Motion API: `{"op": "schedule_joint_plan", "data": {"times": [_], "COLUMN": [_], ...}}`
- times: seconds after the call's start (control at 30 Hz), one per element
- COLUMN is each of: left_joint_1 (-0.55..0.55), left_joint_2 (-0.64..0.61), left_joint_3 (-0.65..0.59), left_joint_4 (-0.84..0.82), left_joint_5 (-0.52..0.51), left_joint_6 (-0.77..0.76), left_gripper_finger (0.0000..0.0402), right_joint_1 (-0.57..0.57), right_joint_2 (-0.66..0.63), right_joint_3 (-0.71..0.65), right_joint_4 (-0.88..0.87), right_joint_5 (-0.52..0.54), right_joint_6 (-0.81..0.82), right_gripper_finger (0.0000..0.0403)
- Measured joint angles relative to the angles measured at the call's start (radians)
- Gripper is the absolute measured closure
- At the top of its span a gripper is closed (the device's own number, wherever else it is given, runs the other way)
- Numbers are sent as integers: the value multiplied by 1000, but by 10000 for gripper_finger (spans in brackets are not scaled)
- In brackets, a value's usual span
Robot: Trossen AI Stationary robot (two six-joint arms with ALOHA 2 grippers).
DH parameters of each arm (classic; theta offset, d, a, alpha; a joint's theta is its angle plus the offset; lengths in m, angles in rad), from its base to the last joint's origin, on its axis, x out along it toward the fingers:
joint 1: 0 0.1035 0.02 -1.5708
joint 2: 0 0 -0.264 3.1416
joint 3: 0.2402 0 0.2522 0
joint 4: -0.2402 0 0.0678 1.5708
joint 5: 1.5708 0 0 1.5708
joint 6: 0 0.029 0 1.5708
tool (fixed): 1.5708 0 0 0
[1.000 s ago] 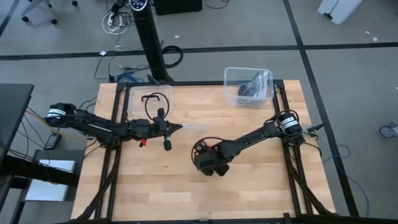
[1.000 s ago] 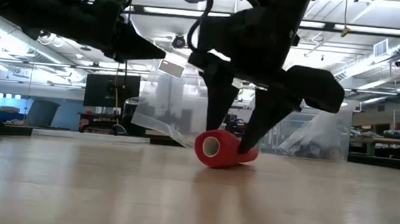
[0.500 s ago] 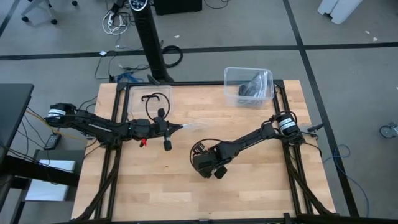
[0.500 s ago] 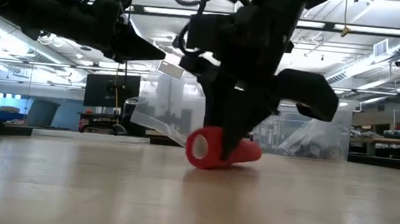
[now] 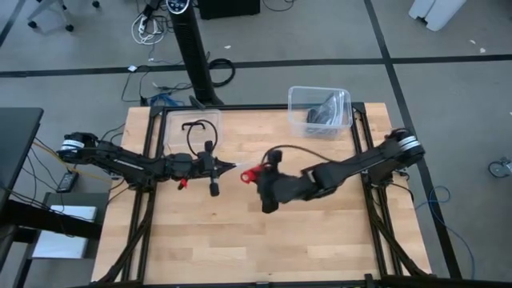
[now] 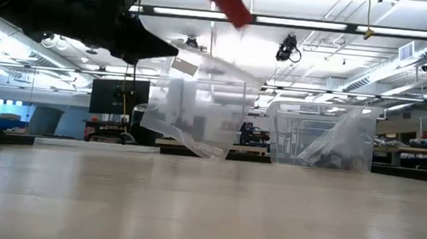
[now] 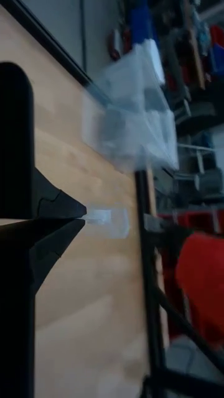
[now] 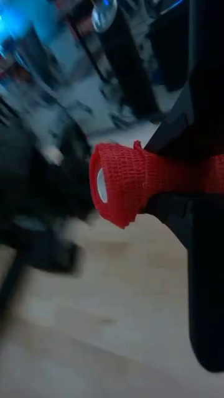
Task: Roll bandage
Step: Put the red bandage into the transparent zip bag
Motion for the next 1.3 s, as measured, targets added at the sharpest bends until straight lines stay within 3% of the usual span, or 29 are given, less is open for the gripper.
{"op": "schedule_joint_plan", "data": {"times": [0.2, 0.53, 0.83, 1.0, 1.3], "left_joint_1": [-23, -35, -35, -35, -35], "left_joint_2": [0, 0, 0, 0, 0], "left_joint_3": [1, 3, 3, 3, 3], "left_joint_4": [89, 159, 175, 178, 190], "left_joint_5": [31, 36, 56, 56, 30], "left_joint_6": [21, 23, 25, 25, 20], "left_gripper_finger": [402, 402, 402, 402, 402], "right_joint_1": [-39, -66, -85, -84, -84], "right_joint_2": [-90, -76, -76, -76, -76], "right_joint_3": [-113, -149, -163, -163, -163], "right_joint_4": [277, 327, 317, 350, 378], "right_joint_5": [-64, -108, -59, 64, 137], "right_joint_6": [-16, 42, 59, 48, 116], "right_gripper_finger": [348, 349, 349, 349, 349]}}
